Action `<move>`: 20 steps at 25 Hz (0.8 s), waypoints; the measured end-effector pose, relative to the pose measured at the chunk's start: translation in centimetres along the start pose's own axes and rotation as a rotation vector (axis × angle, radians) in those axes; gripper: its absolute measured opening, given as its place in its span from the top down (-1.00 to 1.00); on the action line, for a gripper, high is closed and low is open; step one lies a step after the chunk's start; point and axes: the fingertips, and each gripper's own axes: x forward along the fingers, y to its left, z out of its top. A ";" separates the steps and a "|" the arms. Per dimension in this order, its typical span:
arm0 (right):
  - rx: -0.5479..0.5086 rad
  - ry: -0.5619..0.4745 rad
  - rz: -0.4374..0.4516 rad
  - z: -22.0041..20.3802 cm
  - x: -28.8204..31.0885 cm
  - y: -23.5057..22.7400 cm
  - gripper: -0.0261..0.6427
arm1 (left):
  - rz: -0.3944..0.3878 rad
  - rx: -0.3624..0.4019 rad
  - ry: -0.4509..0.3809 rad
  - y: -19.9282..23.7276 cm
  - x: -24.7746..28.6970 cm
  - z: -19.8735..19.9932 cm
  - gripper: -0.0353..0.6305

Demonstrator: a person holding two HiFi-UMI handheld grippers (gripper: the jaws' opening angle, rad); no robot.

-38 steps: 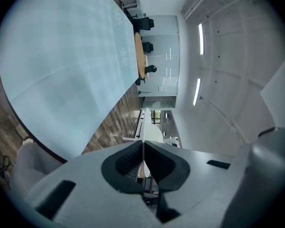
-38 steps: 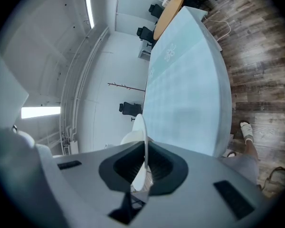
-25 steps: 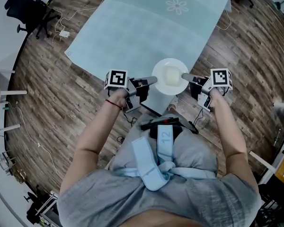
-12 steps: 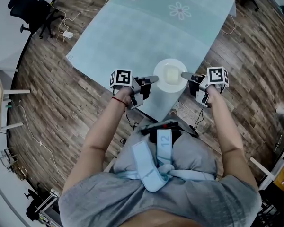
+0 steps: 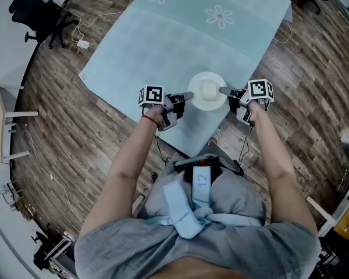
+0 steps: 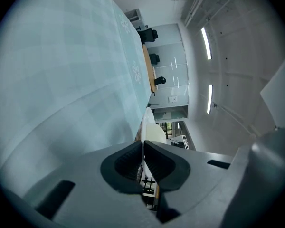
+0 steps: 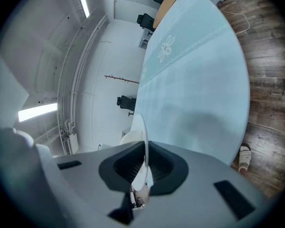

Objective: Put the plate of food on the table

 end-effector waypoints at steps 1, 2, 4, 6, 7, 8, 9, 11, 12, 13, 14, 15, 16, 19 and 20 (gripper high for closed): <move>0.002 0.003 0.000 0.4 0.2 -0.5 0.81 | 0.005 0.005 -0.001 0.4 0.4 0.4 0.82; 0.003 0.007 0.000 0.8 0.4 -1.0 0.81 | 0.012 0.010 -0.003 0.8 0.7 0.8 0.82; 0.003 0.010 0.002 1.8 0.8 -1.9 0.81 | 0.026 0.017 -0.010 1.5 1.5 1.6 0.82; 0.006 0.009 0.004 2.8 1.1 -2.8 0.81 | 0.034 0.020 -0.022 2.1 2.2 2.5 0.82; 0.008 0.009 0.001 3.2 1.3 -3.2 0.81 | 0.037 0.021 -0.028 2.4 2.5 2.9 0.82; 0.008 0.009 -0.004 3.7 1.5 -3.6 0.81 | 0.042 0.021 -0.034 2.7 2.8 3.3 0.82; 0.005 0.011 -0.008 4.1 1.7 -3.9 0.81 | 0.047 0.020 -0.039 3.0 3.1 3.6 0.82; -0.007 0.015 -0.013 4.8 2.0 -4.5 0.81 | 0.054 0.014 -0.050 3.6 3.6 4.2 0.81; -0.011 0.017 -0.016 5.1 2.1 -4.7 0.81 | 0.055 0.011 -0.057 3.9 3.9 4.5 0.82; -0.013 0.018 -0.020 5.5 2.2 -5.0 0.81 | 0.054 0.010 -0.063 4.1 4.1 4.8 0.82; -0.014 0.018 -0.026 5.9 2.3 -5.3 0.81 | 0.053 0.009 -0.069 4.3 4.4 5.1 0.82; -0.015 0.017 -0.034 6.2 2.3 -5.5 0.81 | 0.053 0.009 -0.074 4.4 4.7 5.4 0.82; -0.020 0.018 -0.043 6.6 2.4 -5.8 0.81 | 0.053 0.007 -0.078 4.6 4.9 5.7 0.82; -0.038 0.021 -0.069 7.6 2.8 -6.2 0.80 | 0.052 -0.004 -0.086 4.9 5.4 6.5 0.82; -0.043 0.024 -0.077 7.9 2.9 -6.3 0.80 | 0.050 -0.007 -0.087 5.1 5.5 6.8 0.82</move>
